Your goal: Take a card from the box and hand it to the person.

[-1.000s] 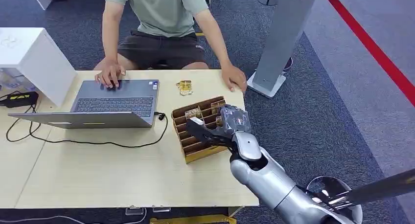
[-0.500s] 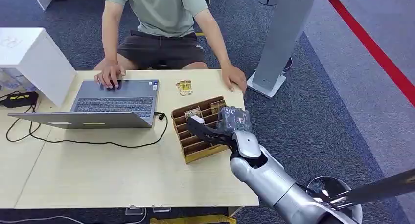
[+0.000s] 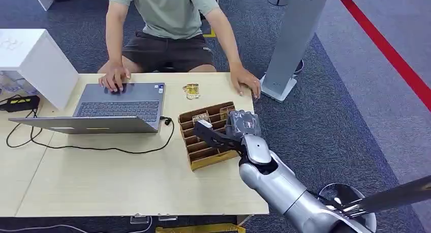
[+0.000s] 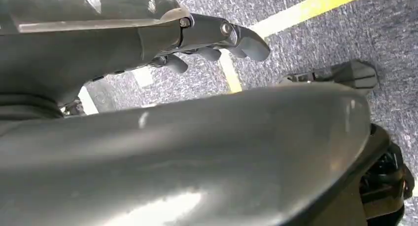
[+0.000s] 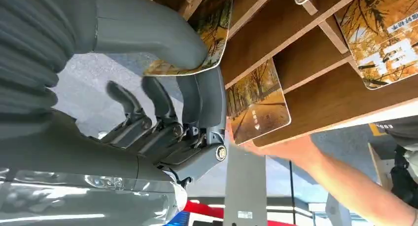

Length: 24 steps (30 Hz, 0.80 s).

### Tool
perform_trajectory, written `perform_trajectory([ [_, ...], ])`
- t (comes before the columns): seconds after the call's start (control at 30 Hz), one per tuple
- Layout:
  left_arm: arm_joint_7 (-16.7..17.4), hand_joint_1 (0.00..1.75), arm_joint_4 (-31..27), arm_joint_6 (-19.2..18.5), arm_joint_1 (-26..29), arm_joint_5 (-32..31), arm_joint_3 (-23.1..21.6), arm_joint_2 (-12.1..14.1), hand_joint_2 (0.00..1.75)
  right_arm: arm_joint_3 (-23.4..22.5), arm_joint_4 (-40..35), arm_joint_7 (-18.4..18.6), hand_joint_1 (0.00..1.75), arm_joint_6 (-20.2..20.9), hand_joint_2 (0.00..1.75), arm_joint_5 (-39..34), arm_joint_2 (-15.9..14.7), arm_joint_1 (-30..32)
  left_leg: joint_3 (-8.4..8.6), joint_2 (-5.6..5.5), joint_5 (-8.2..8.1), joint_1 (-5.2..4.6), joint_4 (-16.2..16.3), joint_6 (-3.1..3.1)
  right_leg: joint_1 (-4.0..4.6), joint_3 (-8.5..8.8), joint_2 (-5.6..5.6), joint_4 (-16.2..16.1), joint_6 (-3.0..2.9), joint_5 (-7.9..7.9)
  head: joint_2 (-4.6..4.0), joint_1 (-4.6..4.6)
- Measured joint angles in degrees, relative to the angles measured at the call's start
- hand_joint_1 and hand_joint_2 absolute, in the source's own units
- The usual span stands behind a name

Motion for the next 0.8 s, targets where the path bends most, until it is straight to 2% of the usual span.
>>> perform_trajectory([
  [0.47,-1.1,0.0,0.0,1.1,0.1,1.3,0.0,0.0,0.0,0.3,0.1,-1.0,1.66,0.2,1.75,0.4,0.2,-0.7,-0.01,-0.01,0.01,0.0,0.0,0.0,0.0,0.01,0.0,0.0,0.0,0.01,0.0,-0.02],
  [0.8,-0.8,0.0,0.0,1.1,0.1,1.2,0.0,0.0,0.0,1.3,-11.5,1.4,1.66,4.7,1.75,1.1,-0.3,-8.9,0.01,0.01,0.02,0.0,0.0,-0.02,0.0,-0.02,0.03,0.0,-0.01,0.02,0.0,-0.11],
])
